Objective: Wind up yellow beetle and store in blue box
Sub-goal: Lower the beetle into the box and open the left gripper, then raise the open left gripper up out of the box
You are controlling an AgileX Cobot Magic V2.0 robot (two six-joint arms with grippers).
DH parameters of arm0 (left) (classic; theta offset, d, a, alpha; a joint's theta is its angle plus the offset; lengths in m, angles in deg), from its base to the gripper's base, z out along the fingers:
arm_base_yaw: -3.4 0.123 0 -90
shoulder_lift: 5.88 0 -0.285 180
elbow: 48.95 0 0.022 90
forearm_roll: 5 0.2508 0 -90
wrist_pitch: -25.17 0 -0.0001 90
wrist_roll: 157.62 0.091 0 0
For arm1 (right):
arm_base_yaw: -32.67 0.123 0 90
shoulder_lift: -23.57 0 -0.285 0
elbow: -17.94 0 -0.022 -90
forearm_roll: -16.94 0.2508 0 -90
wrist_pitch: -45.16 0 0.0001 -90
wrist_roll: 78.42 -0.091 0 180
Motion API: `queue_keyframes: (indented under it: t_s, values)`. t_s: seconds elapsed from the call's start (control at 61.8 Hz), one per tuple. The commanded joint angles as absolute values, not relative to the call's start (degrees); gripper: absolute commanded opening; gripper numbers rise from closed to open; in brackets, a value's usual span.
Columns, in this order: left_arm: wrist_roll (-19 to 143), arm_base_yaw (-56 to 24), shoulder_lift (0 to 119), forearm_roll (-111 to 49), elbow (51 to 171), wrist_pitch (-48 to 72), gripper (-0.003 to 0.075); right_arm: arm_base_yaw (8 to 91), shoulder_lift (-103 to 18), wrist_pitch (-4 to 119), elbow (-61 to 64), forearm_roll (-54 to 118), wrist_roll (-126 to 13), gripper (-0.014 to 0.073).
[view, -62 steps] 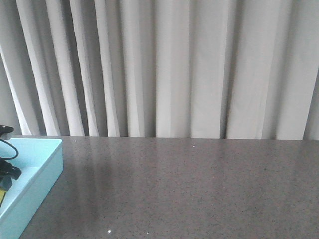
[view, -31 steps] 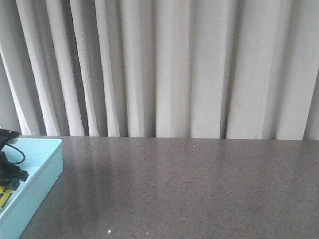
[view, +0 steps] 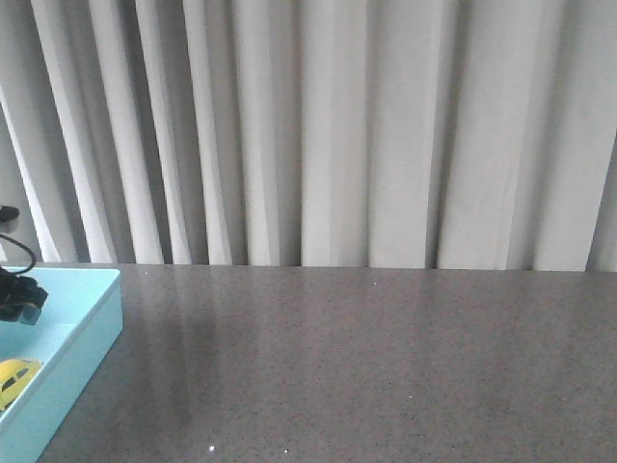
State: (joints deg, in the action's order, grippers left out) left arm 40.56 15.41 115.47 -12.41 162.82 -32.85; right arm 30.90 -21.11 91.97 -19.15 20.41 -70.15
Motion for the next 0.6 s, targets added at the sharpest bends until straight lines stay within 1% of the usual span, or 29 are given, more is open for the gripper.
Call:
queue_keyframes:
  t_s: [0.0,0.146,0.308,0.518,0.583]
  values:
    - [41.4,15.2,108.7,-17.6,164.7,-32.7,0.0536,30.9,-21.1,88.6,-17.8,20.4,-69.9,0.0561]
    - [43.7,14.2,103.8,-22.3,164.7,-35.4,0.0534,30.9,-21.1,88.6,-17.8,20.4,-69.9,0.0561]
    - [43.5,12.1,98.0,-22.3,164.7,-38.1,0.0534,30.9,-21.1,88.6,-17.8,20.4,-69.9,0.0561]
    - [42.6,6.0,91.0,-21.2,164.5,-44.8,0.0534,30.9,-21.1,88.6,-17.8,20.4,-69.9,0.0561]
    - [42.6,4.1,88.6,-21.2,163.1,-45.2,0.0528,30.9,-21.1,88.6,-17.8,20.4,-69.9,0.0561]
